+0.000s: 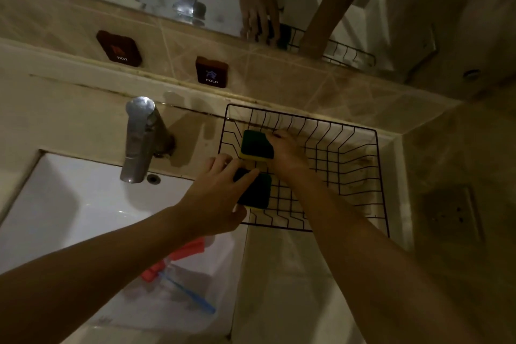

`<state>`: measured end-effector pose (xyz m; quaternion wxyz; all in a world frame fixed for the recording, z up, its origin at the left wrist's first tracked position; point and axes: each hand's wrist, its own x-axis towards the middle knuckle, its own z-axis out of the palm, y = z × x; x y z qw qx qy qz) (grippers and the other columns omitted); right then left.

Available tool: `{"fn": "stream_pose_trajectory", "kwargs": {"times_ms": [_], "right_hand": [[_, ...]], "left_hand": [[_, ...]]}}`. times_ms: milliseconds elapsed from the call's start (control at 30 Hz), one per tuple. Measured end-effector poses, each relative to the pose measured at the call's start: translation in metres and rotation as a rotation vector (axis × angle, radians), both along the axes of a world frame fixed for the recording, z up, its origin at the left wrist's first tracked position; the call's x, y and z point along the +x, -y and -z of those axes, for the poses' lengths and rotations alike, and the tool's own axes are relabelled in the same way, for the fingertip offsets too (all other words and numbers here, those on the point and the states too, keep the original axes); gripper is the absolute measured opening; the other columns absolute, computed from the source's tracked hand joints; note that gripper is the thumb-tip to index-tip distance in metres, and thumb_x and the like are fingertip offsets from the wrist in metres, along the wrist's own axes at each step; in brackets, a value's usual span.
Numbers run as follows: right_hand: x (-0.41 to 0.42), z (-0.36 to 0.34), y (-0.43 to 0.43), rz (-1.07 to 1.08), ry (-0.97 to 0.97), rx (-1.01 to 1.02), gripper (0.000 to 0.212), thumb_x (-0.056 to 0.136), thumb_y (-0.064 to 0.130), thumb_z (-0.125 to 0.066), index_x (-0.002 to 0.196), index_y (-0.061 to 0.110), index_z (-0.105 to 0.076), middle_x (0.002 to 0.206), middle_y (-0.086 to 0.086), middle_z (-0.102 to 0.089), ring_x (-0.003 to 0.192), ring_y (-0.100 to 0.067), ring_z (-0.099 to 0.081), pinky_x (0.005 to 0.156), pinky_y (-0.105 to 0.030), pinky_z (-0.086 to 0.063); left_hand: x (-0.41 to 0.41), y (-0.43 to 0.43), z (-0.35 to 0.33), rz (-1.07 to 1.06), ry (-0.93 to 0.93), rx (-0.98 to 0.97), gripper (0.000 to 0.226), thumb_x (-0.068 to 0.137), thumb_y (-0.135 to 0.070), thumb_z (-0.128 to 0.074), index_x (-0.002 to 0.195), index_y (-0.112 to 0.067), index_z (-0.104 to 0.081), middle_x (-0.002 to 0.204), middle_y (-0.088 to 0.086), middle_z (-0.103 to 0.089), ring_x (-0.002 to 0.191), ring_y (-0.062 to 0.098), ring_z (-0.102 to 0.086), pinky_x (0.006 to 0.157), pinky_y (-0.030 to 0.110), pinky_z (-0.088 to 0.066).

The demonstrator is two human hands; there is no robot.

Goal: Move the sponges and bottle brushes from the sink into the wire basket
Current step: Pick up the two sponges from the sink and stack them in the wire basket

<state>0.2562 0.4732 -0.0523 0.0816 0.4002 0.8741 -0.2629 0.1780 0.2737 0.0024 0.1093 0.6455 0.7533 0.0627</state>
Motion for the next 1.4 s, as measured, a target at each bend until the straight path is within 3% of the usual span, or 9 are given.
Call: {"fn": "stream_pose_trajectory", "kwargs": {"times_ms": [167,267,367,500,600,700,800,933,1400], "right_hand": [[-0.006,0.013,0.000,0.152,-0.083,-0.089,0.032,0.094,0.028,-0.051,0.125,0.024,-0.049,0.114,0.002,-0.049,0.107,-0.026,-0.056,0.058,-0.022,-0.037],[-0.006,0.012,0.001,0.146,-0.063,-0.088,0.048,0.092,0.020,-0.056,0.137,0.024,-0.039,0.140,-0.007,-0.041,0.122,-0.029,-0.047,0.090,-0.035,-0.049],[0.001,0.009,-0.003,0.040,-0.002,-0.076,0.076,0.086,0.011,-0.065,0.147,0.035,-0.028,0.158,-0.004,-0.021,0.144,-0.029,-0.024,0.116,-0.041,-0.032],[0.026,-0.004,-0.006,0.018,-0.089,-0.156,0.097,0.077,0.025,-0.078,0.150,0.040,-0.016,0.161,0.000,-0.018,0.146,-0.024,-0.019,0.118,-0.044,-0.027],[0.058,-0.006,-0.005,0.059,-0.143,-0.040,0.080,0.081,0.024,-0.074,0.148,0.030,-0.031,0.153,-0.009,-0.035,0.139,-0.027,-0.034,0.111,-0.041,-0.038],[0.089,0.002,-0.012,0.069,0.056,-0.017,0.068,0.083,0.019,-0.071,0.144,0.019,-0.042,0.150,-0.016,-0.038,0.138,-0.034,-0.037,0.111,-0.039,-0.040],[0.111,0.005,-0.017,0.034,0.369,-0.050,0.089,0.079,0.032,-0.076,0.151,0.031,-0.024,0.162,-0.011,-0.010,0.148,-0.034,-0.015,0.119,-0.043,-0.027],[0.108,0.014,-0.018,-0.012,0.515,-0.054,0.102,0.076,0.041,-0.077,0.152,0.038,-0.010,0.164,-0.007,0.000,0.149,-0.035,-0.006,0.121,-0.048,-0.022],[0.104,0.027,-0.029,-0.045,0.618,-0.100,0.109,0.071,0.051,-0.077,0.151,0.043,-0.003,0.164,-0.003,0.008,0.148,-0.043,-0.003,0.115,-0.060,-0.025]], "left_hand": [[0.002,-0.001,-0.002,-0.004,0.021,0.008,0.074,0.066,-0.042,-0.059,0.136,-0.021,-0.049,0.123,0.009,-0.058,0.111,0.032,-0.052,0.093,0.044,-0.045],[0.002,0.000,0.000,-0.014,0.021,-0.007,0.074,0.067,-0.043,-0.058,0.137,-0.022,-0.048,0.125,0.009,-0.057,0.112,0.033,-0.051,0.094,0.045,-0.045],[0.003,-0.001,0.000,-0.003,0.002,-0.007,0.073,0.067,-0.043,-0.059,0.136,-0.021,-0.049,0.124,0.010,-0.058,0.112,0.033,-0.051,0.093,0.045,-0.046],[0.008,-0.010,-0.004,0.030,-0.030,0.025,0.071,0.068,-0.044,-0.057,0.134,-0.019,-0.051,0.122,0.012,-0.059,0.108,0.035,-0.053,0.089,0.044,-0.048],[0.012,-0.023,-0.008,0.041,-0.050,0.044,0.070,0.070,-0.046,-0.059,0.134,-0.018,-0.052,0.123,0.013,-0.059,0.108,0.035,-0.053,0.087,0.043,-0.049],[0.012,-0.038,-0.008,0.034,-0.067,0.043,0.075,0.068,-0.046,-0.066,0.135,-0.018,-0.050,0.122,0.015,-0.058,0.109,0.036,-0.053,0.086,0.043,-0.050],[0.009,-0.052,-0.009,0.013,-0.072,0.041,0.076,0.069,-0.043,-0.067,0.137,-0.015,-0.049,0.123,0.017,-0.058,0.111,0.037,-0.052,0.089,0.046,-0.048],[0.003,-0.075,-0.008,-0.046,-0.073,0.024,0.074,0.076,-0.032,-0.066,0.143,-0.015,-0.040,0.134,0.017,-0.050,0.122,0.037,-0.045,0.100,0.047,-0.038],[-0.007,-0.125,0.012,-0.159,-0.014,-0.155,0.083,0.079,-0.023,-0.066,0.149,-0.020,-0.023,0.152,0.010,-0.031,0.135,0.033,-0.030,0.114,0.047,-0.028]]}}
